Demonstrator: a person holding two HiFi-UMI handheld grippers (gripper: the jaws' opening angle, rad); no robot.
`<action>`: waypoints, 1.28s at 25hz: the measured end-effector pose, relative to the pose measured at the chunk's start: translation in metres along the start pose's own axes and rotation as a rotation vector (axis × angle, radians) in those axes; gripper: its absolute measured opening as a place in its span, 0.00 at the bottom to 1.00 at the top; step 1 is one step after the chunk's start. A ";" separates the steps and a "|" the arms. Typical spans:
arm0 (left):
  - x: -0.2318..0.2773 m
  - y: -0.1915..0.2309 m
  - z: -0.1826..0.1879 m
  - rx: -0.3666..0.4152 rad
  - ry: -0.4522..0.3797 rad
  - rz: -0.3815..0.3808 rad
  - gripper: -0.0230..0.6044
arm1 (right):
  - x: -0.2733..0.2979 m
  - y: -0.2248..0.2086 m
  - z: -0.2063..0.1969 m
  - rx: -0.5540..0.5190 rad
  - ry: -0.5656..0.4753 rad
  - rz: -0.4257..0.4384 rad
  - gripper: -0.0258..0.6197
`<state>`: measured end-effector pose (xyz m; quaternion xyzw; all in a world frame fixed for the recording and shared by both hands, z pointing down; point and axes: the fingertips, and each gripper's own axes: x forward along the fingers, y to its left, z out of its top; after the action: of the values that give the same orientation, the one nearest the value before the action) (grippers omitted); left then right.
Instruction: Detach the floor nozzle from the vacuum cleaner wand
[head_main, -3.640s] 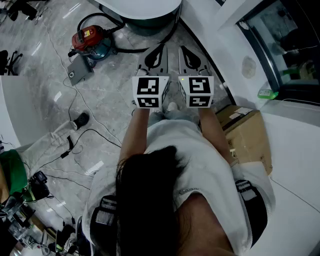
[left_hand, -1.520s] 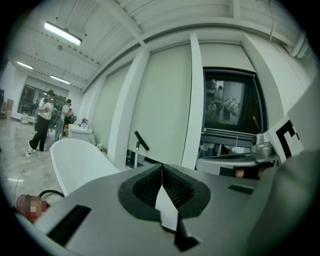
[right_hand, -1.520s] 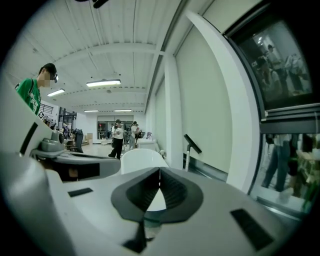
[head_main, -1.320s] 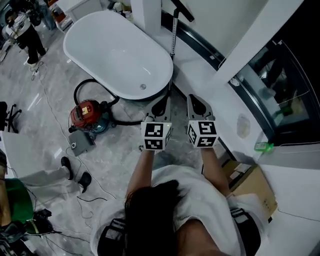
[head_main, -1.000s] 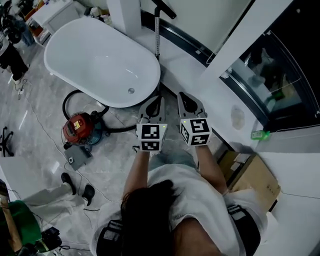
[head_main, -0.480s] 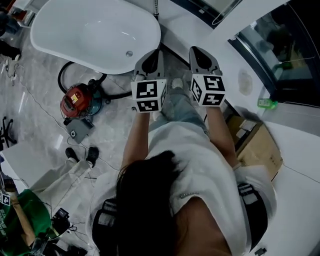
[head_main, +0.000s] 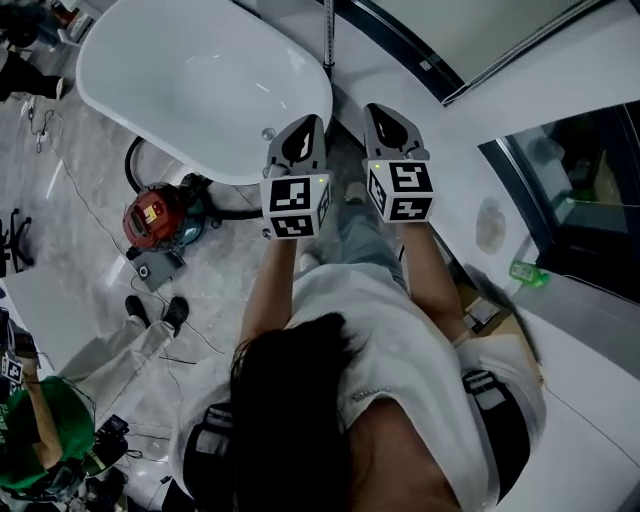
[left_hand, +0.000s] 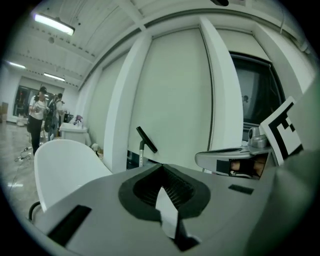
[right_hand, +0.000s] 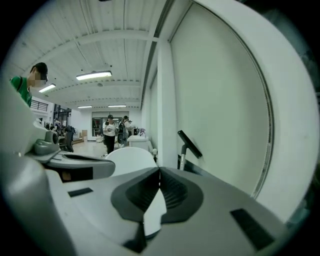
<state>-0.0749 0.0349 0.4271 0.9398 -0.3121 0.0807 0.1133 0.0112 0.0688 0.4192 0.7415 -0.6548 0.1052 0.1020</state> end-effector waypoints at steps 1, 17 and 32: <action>0.012 0.000 0.003 -0.003 0.000 0.009 0.04 | 0.010 -0.008 0.004 -0.002 0.000 0.010 0.06; 0.147 0.008 0.045 -0.029 -0.004 0.137 0.04 | 0.120 -0.097 0.043 -0.072 0.023 0.139 0.06; 0.192 0.007 0.058 -0.033 -0.011 0.203 0.04 | 0.157 -0.134 0.051 -0.066 0.027 0.211 0.06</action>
<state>0.0778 -0.0956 0.4152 0.9017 -0.4078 0.0815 0.1181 0.1640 -0.0791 0.4137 0.6632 -0.7309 0.1037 0.1233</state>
